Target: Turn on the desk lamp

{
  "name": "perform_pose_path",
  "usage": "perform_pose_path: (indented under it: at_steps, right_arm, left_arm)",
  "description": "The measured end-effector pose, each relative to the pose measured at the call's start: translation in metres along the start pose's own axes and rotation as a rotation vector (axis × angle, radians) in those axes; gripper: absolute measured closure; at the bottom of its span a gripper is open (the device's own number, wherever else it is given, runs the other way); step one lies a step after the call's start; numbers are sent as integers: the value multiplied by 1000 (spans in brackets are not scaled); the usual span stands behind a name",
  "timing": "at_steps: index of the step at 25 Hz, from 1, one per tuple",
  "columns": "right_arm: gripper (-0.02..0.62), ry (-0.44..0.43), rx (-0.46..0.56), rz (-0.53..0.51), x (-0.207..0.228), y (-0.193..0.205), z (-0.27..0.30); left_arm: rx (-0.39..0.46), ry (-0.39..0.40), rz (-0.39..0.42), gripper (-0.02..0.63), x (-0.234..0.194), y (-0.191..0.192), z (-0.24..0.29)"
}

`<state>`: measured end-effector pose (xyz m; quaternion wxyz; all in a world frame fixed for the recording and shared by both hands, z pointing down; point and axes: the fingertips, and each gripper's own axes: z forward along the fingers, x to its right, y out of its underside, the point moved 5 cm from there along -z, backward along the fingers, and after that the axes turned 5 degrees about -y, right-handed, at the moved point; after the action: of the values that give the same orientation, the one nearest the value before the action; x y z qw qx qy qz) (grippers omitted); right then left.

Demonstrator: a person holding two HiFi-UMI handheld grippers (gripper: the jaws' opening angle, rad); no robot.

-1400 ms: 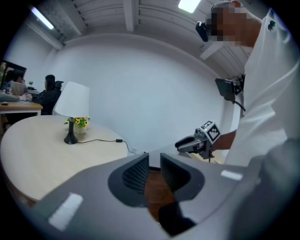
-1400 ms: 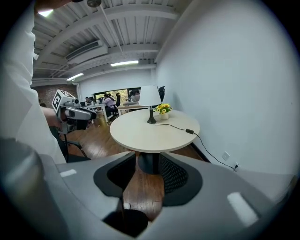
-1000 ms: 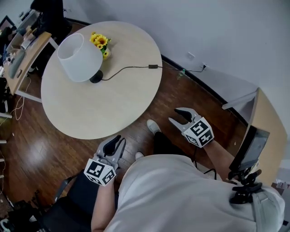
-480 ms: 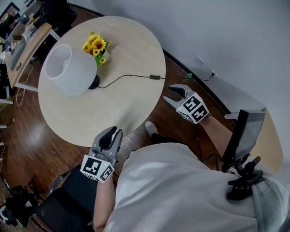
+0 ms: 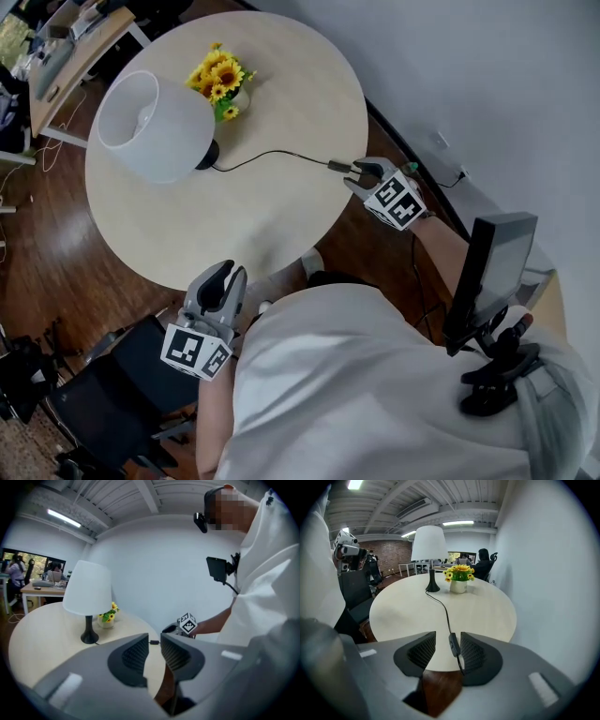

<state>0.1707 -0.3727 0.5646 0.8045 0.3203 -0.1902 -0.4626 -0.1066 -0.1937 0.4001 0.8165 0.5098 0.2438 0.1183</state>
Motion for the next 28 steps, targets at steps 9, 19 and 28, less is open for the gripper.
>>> perform_pose_path:
  at_steps: [9, 19, 28]
  right_arm:
    - [430, -59, -126, -63, 25, 33, 52]
    - [430, -95, -178, -58, 25, 40, 71]
    - [458, -95, -179, -40, 24, 43, 77]
  left_arm:
    - [-14, -75, -40, 526, -4, 6, -10]
    - [-28, -70, -50, 526, -5, 6, -6]
    - [-23, -74, -38, 526, -12, 3, -1]
